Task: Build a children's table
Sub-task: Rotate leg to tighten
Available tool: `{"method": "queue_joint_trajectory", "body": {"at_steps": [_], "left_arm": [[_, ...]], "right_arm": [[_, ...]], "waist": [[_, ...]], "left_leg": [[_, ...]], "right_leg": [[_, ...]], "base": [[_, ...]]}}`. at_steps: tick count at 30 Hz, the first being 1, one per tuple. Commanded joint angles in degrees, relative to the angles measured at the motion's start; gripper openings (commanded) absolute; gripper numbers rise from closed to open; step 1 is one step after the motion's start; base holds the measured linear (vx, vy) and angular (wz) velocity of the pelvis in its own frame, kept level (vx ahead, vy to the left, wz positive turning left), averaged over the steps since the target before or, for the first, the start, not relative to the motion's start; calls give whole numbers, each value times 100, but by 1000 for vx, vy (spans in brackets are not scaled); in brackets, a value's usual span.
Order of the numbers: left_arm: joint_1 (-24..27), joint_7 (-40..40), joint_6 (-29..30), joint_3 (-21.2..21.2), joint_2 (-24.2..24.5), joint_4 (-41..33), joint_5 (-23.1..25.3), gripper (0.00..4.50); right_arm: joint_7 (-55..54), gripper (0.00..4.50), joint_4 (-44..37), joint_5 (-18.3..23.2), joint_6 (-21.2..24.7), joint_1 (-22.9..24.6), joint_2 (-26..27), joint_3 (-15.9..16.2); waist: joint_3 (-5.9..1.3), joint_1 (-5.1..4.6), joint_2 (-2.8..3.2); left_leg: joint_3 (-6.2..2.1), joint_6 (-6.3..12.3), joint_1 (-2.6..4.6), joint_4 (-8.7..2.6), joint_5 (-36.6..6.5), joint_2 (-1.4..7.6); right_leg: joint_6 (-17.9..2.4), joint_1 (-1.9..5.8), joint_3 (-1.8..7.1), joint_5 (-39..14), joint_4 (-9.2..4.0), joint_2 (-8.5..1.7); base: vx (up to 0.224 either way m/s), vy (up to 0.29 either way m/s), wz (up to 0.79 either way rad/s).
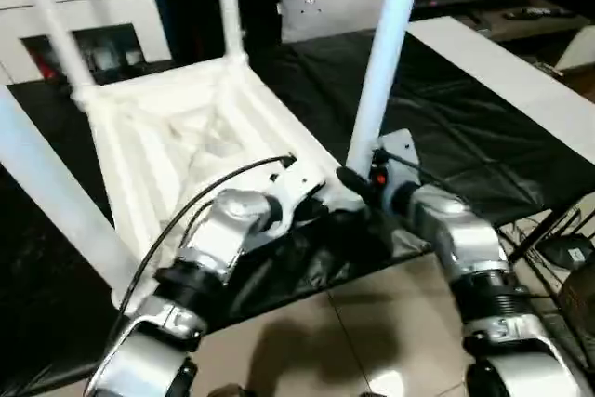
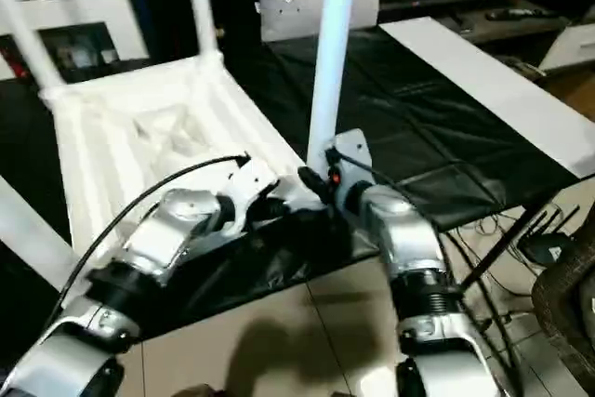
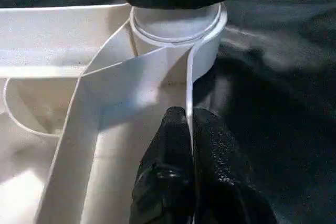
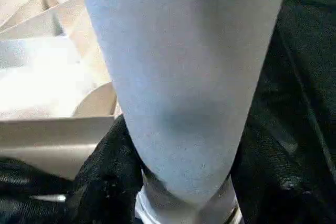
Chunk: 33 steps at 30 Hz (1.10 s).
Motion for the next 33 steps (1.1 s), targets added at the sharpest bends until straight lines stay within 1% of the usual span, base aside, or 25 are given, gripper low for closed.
{"method": "queue_joint_trajectory", "body": {"at_steps": [1, 2, 3, 4, 6, 7, 9, 10, 11, 12, 13, 14, 15, 16, 18, 21, 22, 23, 26, 27, 28, 30, 31, 32, 33], "left_arm": [[-179, 66, -91, -121, -291, -272, -151, 0], [-165, 48, -101, -124, -264, -280, -148, 0], [-142, 17, -116, -127, -219, -292, -143, 0], [-116, -104, -229, -147, -125, -284, -146, 0], [-85, -296, -349, -164, 29, -260, -146, 0], [-77, -394, -412, -176, 115, -240, -136, 0], [-34, -764, -885, -284, 376, -197, -108, 0], [-27, -808, -946, -298, 404, -194, -107, 0], [1, -953, -1021, -320, 480, -209, -134, 0], [28, -1105, -1100, -341, 559, -223, -163, 0], [48, -1216, -1157, -356, 617, -234, -184, 0], [102, -1632, -1356, -431, 852, -250, -236, 0], [106, -1726, -1411, -452, 911, -235, -240, 0], [80, -1929, -1591, -503, 1070, -126, -208, 0], [48, -2045, -1705, -530, 1138, -40, -213, 0], [31, -2344, -1861, -599, 1231, 1, -275, 0], [52, -2726, -1957, -684, 1343, -65, -348, 0], [59, -2830, -1986, -708, 1373, -84, -367, 0], [50, -3220, -2058, -795, 1480, -127, -456, 0], [31, -3378, -2084, -825, 1506, -127, -511, 0], [27, -3472, -2088, -852, 1529, -146, -533, 0], [45, -3676, -2089, -915, 1586, -223, -563, 0], [47, -3718, -2093, -926, 1596, -237, -569, 0], [52, -3799, -2104, -942, 1607, -259, -583, 0], [56, -3848, -2108, -950, 1613, -274, -592, 0]], "right_arm": [[300, 273, -119, 288, -20, 22, 352, 375], [335, 287, -129, 261, -57, 34, 303, 394], [396, 312, -137, 200, -117, 54, 213, 442], [562, 312, -150, 136, -234, 100, 49, 510], [831, 326, -146, 44, -427, 163, -188, 571], [966, 340, -156, 21, -515, 196, -308, 597], [1268, 359, -192, 9, -704, 266, -578, 597], [1298, 363, -196, 10, -722, 272, -601, 591], [1421, 363, -205, 48, -763, 289, -673, 555], [1587, 384, -229, 99, -822, 314, -761, 527], [1708, 396, -245, 136, -865, 332, -826, 507], [2222, 396, -325, 319, -951, 408, -1107, 477], [2381, 404, -351, 360, -974, 432, -1193, 497], [2871, 404, -425, 397, -1157, 521, -1478, 615], [3220, 404, -456, 463, -1243, 574, -1626, 678], [3694, 404, -462, 605, -1215, 609, -1787, 729], [4019, 388, -419, 622, -1291, 613, -1916, 797], [4097, 370, -407, 621, -1316, 611, -1947, 816], [4493, 367, -342, 653, -1291, 569, -2071, 906], [4617, 340, -304, 669, -1313, 553, -2118, 975], [4672, 340, -295, 691, -1309, 551, -2129, 1000], [4755, 329, -290, 724, -1321, 556, -2130, 1025], [4771, 317, -285, 728, -1336, 555, -2130, 1029], [4827, 303, -288, 755, -1341, 555, -2127, 1039], [4877, 303, -306, 785, -1320, 560, -2122, 1046]], "waist": [[-375, 50, -28], [-387, 60, -18], [-386, 57, -22], [-391, 74, -27], [-387, 98, -31], [-378, 99, -38], [-369, 116, -35], [-358, 113, -28], [-355, 112, -25], [-350, 121, -27], [-348, 137, -27], [-353, 182, -3], [-345, 192, -15], [-360, 284, -20], [-356, 316, -18], [-357, 351, -35], [-361, 366, -31], [-365, 381, -39], [-373, 413, -32], [-372, 433, -39], [-371, 439, -40], [-372, 490, -36], [-373, 496, -49], [-370, 512, -42], [-371, 513, -40]], "left_leg": [[-214, 240, 72, -404, -1040, 424], [-207, 319, 73, -384, -859, 424], [-201, 359, 68, -379, -798, 421], [-194, 431, 72, -365, -724, 419], [-179, 515, 66, -350, -744, 415], [-176, 522, 65, -351, -755, 417], [-177, 527, 72, -355, -859, 423], [-178, 483, 76, -369, -984, 439], [-173, 463, 91, -374, -1033, 441], [-174, 441, 97, -378, -1080, 446], [-180, 394, 101, -386, -1166, 448], [-175, 350, 132, -383, -1234, 458], [-163, 364, 138, -393, -1270, 470], [-154, 350, 146, -383, -1196, 480], [-153, 372, 123, -386, -1102, 484], [-146, 415, 118, -376, -1156, 481], [-150, 414, 115, -371, -1159, 477], [-148, 418, 117, -369, -1120, 482], [-138, 454, 123, -359, -1013, 488], [-139, 444, 133, -363, -1036, 495], [-137, 443, 133, -362, -1049, 492], [-133, 408, 148, -364, -1061, 500], [-131, 400, 150, -366, -1068, 505], [-130, 382, 149, -367, -1079, 503], [-133, 371, 146, -369, -1087, 506]], "right_leg": [[-1246, 257, 360, -642, -438, -477], [-1329, 267, 354, -320, -410, -479], [-1365, 270, 353, -202, -399, -478], [-1411, 280, 344, -71, -392, -482], [-1431, 290, 344, -109, -400, -496], [-1420, 288, 345, -151, -407, -493], [-1393, 283, 348, -333, -423, -496], [-1361, 275, 352, -508, -433, -493], [-1367, 260, 352, -566, -443, -483], [-1359, 256, 355, -635, -452, -490], [-1337, 260, 353, -787, -460, -492], [-1300, 232, 361, -872, -464, -493], [-1284, 238, 369, -890, -475, -482], [-1281, 238, 362, -740, -441, -481], [-1307, 240, 362, -564, -406, -481], [-1323, 246, 360, -645, -412, -500], [-1328, 242, 354, -711, -416, -508], [-1346, 241, 353, -728, -415, -510], [-1401, 227, 355, -595, -388, -496], [-1409, 221, 352, -649, -391, -499], [-1410, 223, 354, -676, -397, -501], [-1403, 208, 360, -743, -400, -507], [-1402, 209, 362, -756, -398, -511], [-1395, 204, 361, -790, -398, -508], [-1389, 207, 362, -800, -398, -513]], "base": [[0, 0, 0], [0, 0, 0], [0, 0, 0], [0, 0, 0], [0, 0, 0], [0, 0, 0], [0, 0, 0], [0, 0, 0], [0, 0, 0], [0, 0, 0], [0, 0, 0], [0, 0, 0], [0, 0, 0], [0, 0, 0], [0, 0, 0], [0, 0, 0], [0, 0, 0], [0, 0, 0], [0, 0, 0], [0, 0, 0], [0, 0, 0], [0, 0, 0], [0, 0, 0], [0, 0, 0], [0, 0, 0]]}}
